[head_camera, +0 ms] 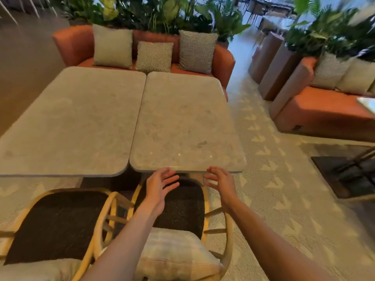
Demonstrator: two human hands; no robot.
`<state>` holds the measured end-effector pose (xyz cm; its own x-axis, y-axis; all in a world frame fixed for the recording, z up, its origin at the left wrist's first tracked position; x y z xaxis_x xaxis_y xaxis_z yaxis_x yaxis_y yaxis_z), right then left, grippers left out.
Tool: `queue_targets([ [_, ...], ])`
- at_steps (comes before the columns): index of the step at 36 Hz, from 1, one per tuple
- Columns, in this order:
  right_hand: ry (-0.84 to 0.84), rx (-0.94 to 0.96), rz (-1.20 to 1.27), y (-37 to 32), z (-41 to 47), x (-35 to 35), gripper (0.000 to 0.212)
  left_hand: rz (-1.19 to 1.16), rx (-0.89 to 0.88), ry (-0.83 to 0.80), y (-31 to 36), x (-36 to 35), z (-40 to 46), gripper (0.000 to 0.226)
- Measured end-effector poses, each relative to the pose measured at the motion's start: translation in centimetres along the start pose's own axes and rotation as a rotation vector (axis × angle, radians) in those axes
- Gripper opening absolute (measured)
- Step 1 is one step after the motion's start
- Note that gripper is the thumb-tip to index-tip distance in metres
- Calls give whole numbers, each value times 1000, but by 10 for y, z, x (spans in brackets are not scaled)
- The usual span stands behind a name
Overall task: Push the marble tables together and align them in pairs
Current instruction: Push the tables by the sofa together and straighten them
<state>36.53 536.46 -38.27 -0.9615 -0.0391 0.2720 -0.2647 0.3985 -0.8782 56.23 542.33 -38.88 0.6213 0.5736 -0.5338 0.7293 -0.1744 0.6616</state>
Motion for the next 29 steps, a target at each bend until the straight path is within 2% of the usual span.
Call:
queue_targets([
  [6,21,-99,100,13,51,1,22,-58,103,77,-7,-10,46,23],
  [13,-25,-290,179,42,131,-21,13,-136,242,254,-21,-15,135,22],
  [15,-53,-386,233,50,152,-26,14,-150,304,321,-27,-18,159,30],
  [18,-125,-554,323,63,172,-33,32,-145,452,482,-35,-17,187,64],
  [20,-140,-634,377,67,179,-36,39,-154,495,532,-37,-16,199,75],
  [24,-128,-721,448,76,200,-42,35,-159,480,571,-44,-15,226,79],
  [28,-102,-735,567,87,212,-46,27,-162,312,580,-49,-6,243,66],
  [29,-94,-727,604,89,215,-46,24,-139,283,536,-54,-3,244,62],
])
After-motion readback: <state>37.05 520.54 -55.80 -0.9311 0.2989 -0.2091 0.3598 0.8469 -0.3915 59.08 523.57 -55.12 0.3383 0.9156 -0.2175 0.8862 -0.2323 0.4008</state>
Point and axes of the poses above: each hand's wrist, its own z-axis towards the middle knuckle, its own x-axis out of the back of the hand, y = z × x, the point moved 2 cm from there along z, towards the middle knuckle, and after that the axes turned 14 degrees about -z, right-handed, at the moved point
